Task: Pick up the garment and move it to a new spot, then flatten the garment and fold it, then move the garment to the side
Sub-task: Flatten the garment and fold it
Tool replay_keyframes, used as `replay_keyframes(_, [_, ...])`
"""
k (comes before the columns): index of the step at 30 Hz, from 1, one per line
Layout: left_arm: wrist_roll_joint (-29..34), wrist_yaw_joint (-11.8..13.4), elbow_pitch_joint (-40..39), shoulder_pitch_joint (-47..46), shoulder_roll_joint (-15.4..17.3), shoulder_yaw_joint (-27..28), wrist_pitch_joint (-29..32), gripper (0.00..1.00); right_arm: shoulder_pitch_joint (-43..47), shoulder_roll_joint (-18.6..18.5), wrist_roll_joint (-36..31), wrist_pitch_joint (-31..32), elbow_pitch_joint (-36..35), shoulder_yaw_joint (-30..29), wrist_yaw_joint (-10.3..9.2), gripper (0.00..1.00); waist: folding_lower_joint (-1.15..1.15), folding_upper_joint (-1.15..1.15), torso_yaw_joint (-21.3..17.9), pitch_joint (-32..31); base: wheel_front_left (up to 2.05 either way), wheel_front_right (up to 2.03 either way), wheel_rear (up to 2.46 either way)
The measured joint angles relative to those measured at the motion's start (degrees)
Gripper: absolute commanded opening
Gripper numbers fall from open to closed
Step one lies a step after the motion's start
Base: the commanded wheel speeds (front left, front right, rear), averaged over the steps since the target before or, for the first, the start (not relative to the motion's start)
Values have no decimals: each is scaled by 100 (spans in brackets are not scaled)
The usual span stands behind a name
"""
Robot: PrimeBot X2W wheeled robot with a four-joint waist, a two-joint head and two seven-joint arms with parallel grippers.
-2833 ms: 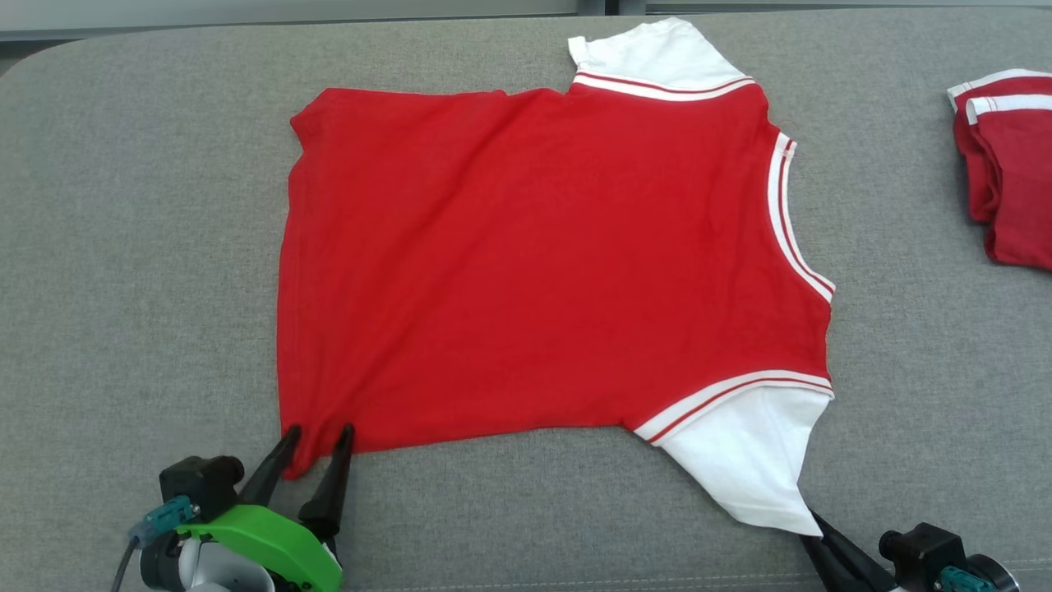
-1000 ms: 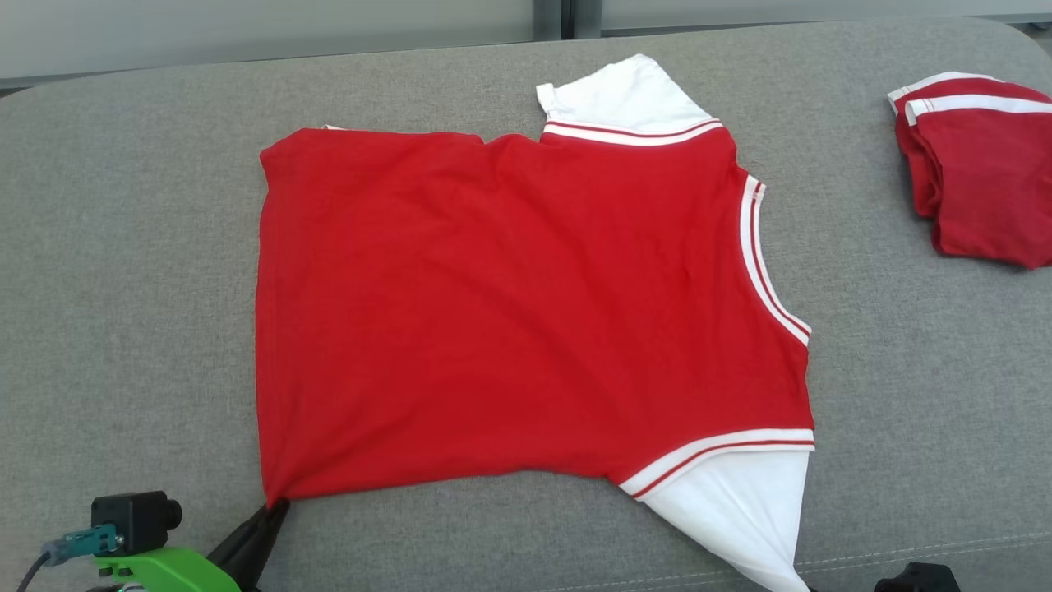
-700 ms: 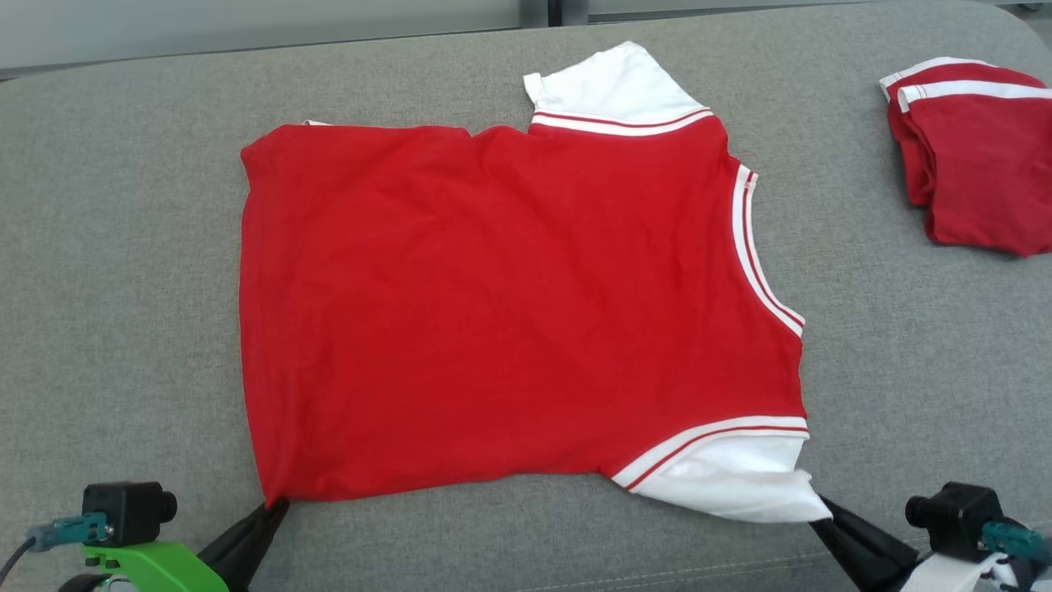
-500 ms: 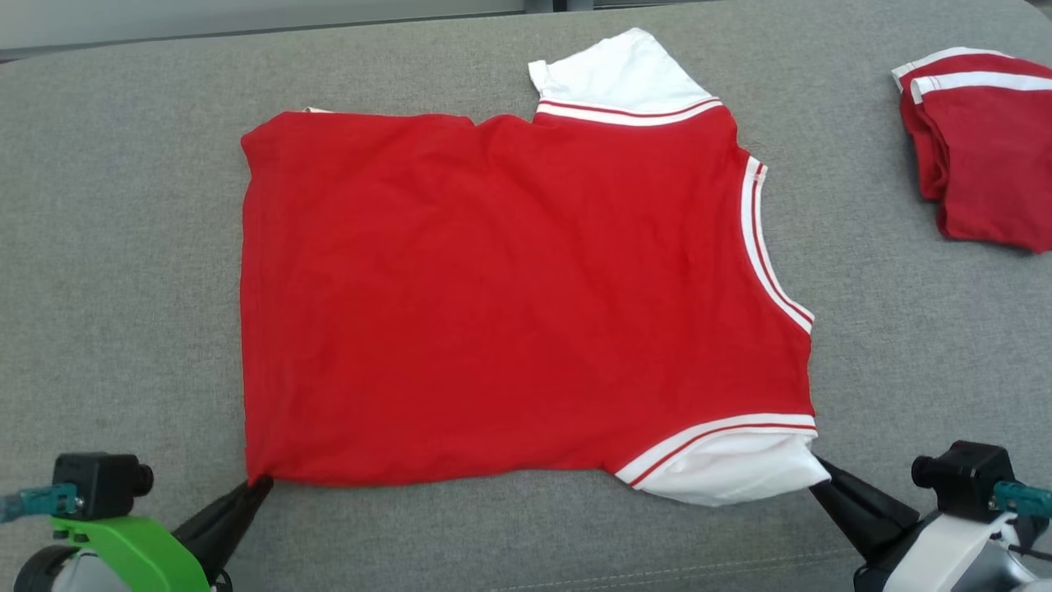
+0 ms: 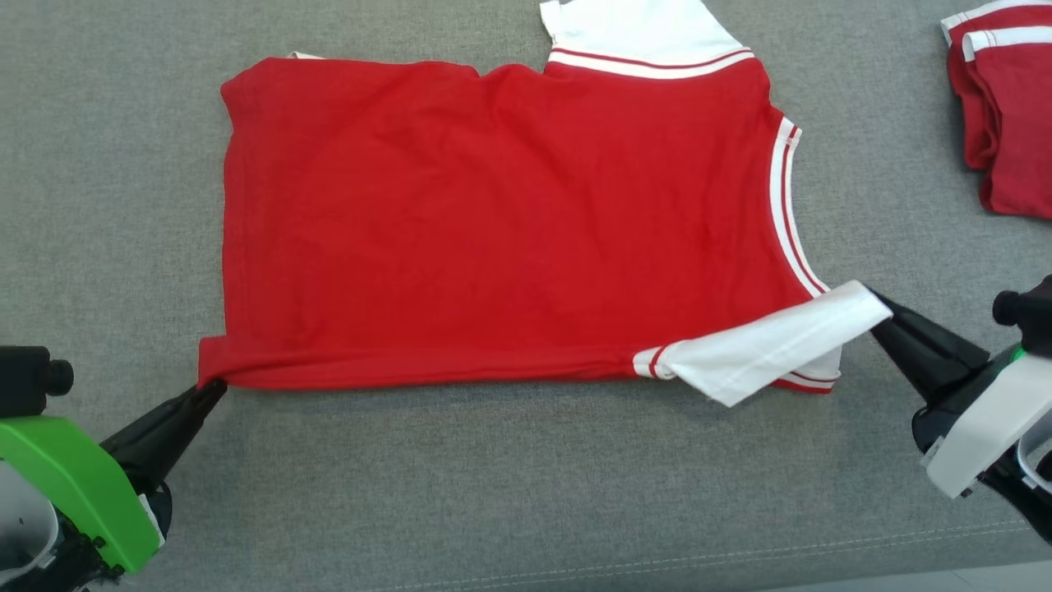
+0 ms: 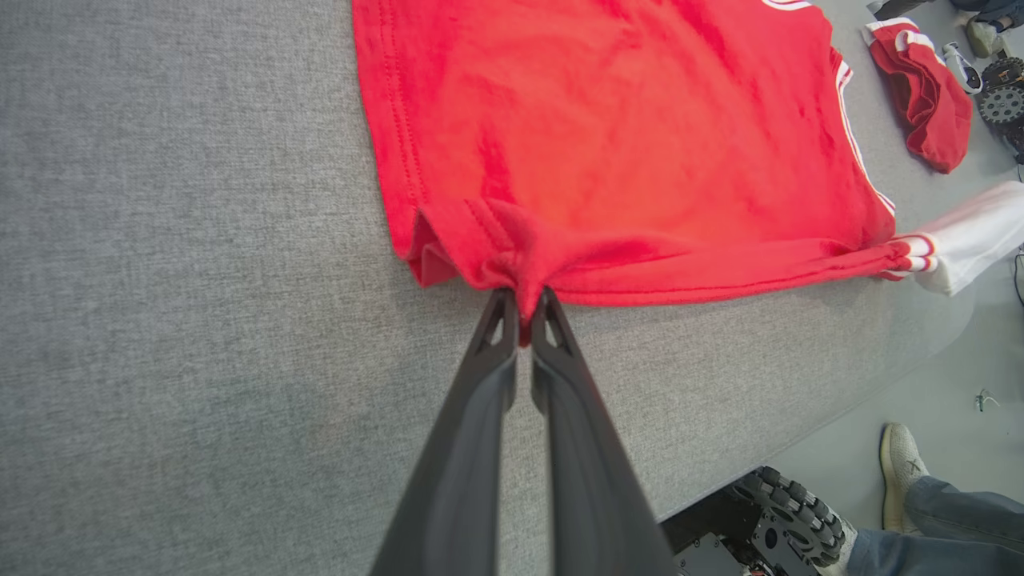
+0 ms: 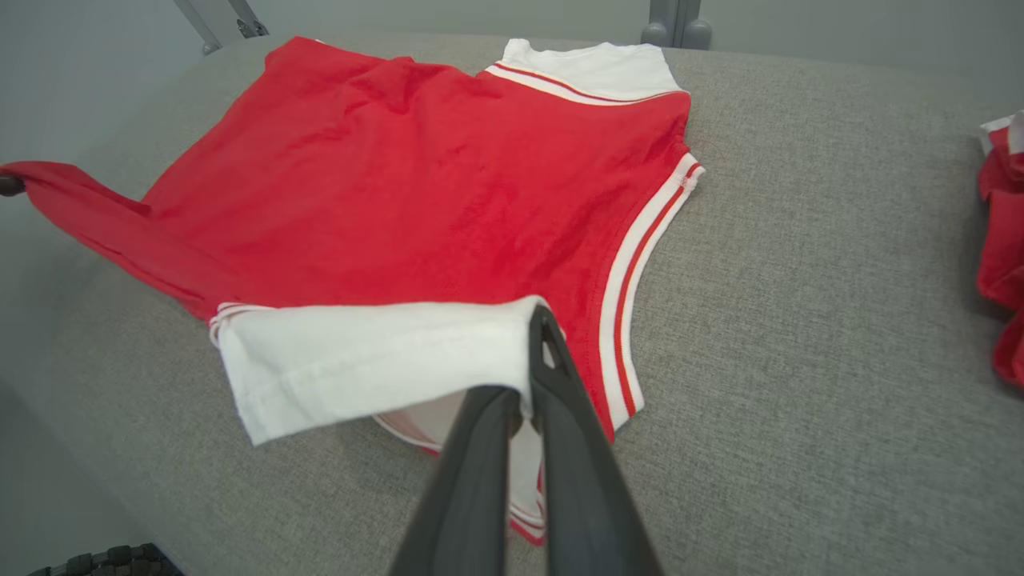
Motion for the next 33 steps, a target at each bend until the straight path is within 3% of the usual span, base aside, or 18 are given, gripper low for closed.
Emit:
replay_keyframes(11, [-570,327,-13,-495,38,107,566,0,-696,-171,398,459,172,-196,0,0,0,0,25,303,0,0,0])
replay_keyframes(33, [-771,650,55,-1253,156,57,1258,0,-1436,-187,552,793,268,-70,0,0,0,0,-25,731,0,0,0])
